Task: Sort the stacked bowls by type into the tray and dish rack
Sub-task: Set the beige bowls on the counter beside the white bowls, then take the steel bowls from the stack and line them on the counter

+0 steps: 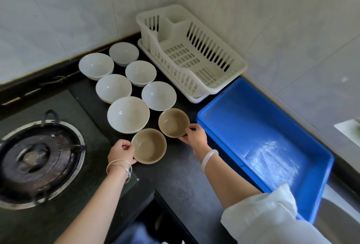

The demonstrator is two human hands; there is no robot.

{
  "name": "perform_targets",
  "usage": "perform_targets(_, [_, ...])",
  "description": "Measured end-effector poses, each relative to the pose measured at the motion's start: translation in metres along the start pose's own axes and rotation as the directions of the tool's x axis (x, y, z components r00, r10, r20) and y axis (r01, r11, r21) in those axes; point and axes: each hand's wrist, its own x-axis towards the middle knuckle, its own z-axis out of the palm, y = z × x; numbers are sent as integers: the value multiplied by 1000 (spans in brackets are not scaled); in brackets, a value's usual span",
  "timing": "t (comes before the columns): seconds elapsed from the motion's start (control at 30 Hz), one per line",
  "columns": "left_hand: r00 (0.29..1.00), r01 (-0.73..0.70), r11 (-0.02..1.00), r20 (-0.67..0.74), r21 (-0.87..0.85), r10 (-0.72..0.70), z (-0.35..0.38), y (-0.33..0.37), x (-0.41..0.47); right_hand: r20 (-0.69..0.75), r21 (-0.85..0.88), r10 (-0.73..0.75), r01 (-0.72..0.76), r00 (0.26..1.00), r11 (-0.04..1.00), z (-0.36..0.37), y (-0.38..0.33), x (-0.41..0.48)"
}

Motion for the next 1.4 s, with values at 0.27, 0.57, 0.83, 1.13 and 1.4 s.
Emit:
perform_targets(0.27, [995,-102,982,13,159,101,-3,2,-9,60,-45,-32,35,998,998,-9,5,-7])
perform_targets(0.57, [931,-338,847,13,411,365,0,14,-56,37,-163,-306,308,951,937,-77,12,-58])
perform_targets(0.83, [813,-555,754,421,353,402,83,17,-122,-210,-247,-390,338,897,908,-181,58,-111])
perform_targets(1.13, [522,-764,574,806,296,279,167,-33,-218,-564,-451,-303,20,768,892,-262,154,-159])
perform_targets(1.4, [388,-867,417,895,273,220,189,-54,-249,-654,-524,-332,-91,680,847,-268,194,-181])
